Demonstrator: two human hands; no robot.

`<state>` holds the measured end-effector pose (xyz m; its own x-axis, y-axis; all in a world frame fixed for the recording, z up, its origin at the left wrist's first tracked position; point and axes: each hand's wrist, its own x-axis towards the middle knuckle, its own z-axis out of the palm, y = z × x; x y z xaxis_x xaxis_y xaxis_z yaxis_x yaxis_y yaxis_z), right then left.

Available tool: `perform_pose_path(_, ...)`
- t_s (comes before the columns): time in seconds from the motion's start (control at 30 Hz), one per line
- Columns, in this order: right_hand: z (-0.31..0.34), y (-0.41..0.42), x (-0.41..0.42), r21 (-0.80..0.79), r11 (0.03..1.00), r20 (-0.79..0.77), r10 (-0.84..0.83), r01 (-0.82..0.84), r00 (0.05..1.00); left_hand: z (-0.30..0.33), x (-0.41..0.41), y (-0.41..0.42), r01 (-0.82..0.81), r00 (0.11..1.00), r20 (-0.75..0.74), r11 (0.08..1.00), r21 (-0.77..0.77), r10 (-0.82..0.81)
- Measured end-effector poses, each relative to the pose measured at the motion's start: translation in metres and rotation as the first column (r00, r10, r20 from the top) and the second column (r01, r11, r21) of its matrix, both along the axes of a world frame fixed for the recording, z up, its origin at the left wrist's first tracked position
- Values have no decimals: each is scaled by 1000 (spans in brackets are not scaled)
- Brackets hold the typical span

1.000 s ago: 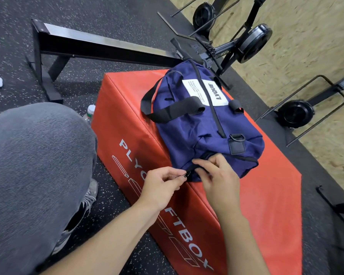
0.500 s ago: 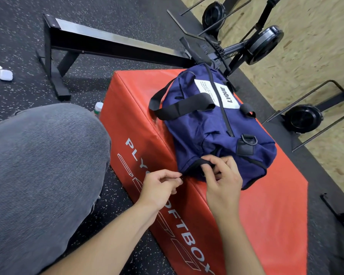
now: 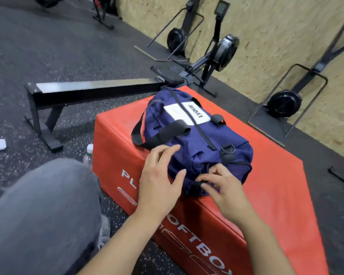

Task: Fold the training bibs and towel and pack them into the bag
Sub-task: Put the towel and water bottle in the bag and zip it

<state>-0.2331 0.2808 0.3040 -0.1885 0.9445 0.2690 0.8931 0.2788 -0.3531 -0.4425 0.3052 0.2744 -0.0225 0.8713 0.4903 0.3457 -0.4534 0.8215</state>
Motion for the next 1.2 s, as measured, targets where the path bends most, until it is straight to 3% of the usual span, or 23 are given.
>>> perform_pose_path(0.13,-1,-13,22,-23,1000,27,-14,14,1000,21,6,29,83,901,-433,983,167,-2)
perform_pose_path(0.23,-3,-28,48,-1,996,41,-90,90,995,26,25,46,163,795,-605,976,143,-44)
perform_pose_path(0.4,-4,-62,98,6,959,52,-283,283,958,12,83,39,308,703,-676,951,9,-221)
perform_pose_path(0.6,-4,-108,154,-31,845,49,-532,534,845,-3,148,-3,463,672,-644,886,-21,-366)
perform_pose_path(0.8,6,-146,174,-128,754,12,-648,644,761,2,168,-30,625,578,-607,774,-101,-546)
perform_pose_path(0.9,13,-149,168,-114,723,-89,-690,681,718,18,146,-17,649,631,-536,760,-30,-561)
perform_pose_path(0.97,26,-144,159,-14,698,-340,-676,716,653,38,118,9,599,730,-479,794,105,-488)
perform_pose_path(1.03,46,-135,142,-24,716,-562,-587,698,583,56,83,44,486,825,-441,842,235,-353)
perform_pose_path(1.1,59,-123,128,-96,781,-540,-562,618,626,65,49,81,365,866,-443,898,246,-230)
perform_pose_path(1.2,64,-103,118,-196,802,-368,-593,564,716,61,11,122,275,854,-469,960,43,-224)
